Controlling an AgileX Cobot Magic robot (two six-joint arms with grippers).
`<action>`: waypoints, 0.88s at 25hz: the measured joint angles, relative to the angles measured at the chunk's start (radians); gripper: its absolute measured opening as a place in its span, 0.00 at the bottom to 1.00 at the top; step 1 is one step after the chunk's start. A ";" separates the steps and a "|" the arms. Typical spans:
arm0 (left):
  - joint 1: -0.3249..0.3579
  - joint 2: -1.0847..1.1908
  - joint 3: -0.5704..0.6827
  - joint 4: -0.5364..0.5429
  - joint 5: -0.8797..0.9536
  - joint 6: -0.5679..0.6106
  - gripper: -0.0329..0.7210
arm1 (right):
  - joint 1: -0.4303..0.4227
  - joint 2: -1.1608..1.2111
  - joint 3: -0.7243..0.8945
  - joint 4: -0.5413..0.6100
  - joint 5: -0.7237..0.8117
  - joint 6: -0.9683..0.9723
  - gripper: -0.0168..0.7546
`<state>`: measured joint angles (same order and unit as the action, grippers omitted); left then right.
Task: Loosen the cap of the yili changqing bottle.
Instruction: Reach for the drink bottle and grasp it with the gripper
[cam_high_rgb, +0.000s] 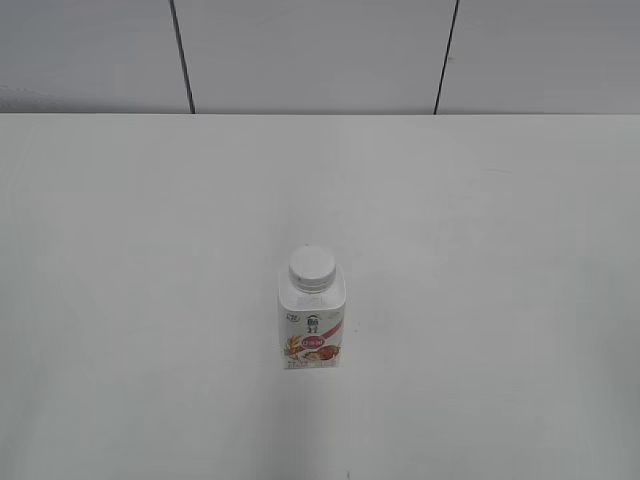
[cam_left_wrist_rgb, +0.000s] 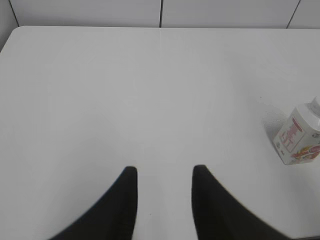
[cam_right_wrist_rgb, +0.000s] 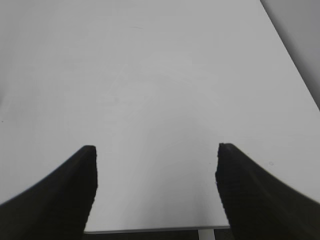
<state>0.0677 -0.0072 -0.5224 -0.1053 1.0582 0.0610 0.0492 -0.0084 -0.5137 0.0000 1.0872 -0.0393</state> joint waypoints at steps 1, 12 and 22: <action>0.000 0.000 0.000 0.000 0.000 0.000 0.36 | 0.000 0.000 0.000 0.000 0.000 0.000 0.78; 0.000 0.000 0.000 0.000 0.000 0.000 0.36 | 0.000 0.000 0.000 0.000 0.000 0.000 0.78; 0.000 0.000 0.000 0.000 0.000 0.000 0.36 | 0.000 0.000 0.000 0.000 0.000 0.000 0.78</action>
<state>0.0677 -0.0072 -0.5224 -0.1053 1.0582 0.0610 0.0492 -0.0084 -0.5137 0.0000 1.0872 -0.0393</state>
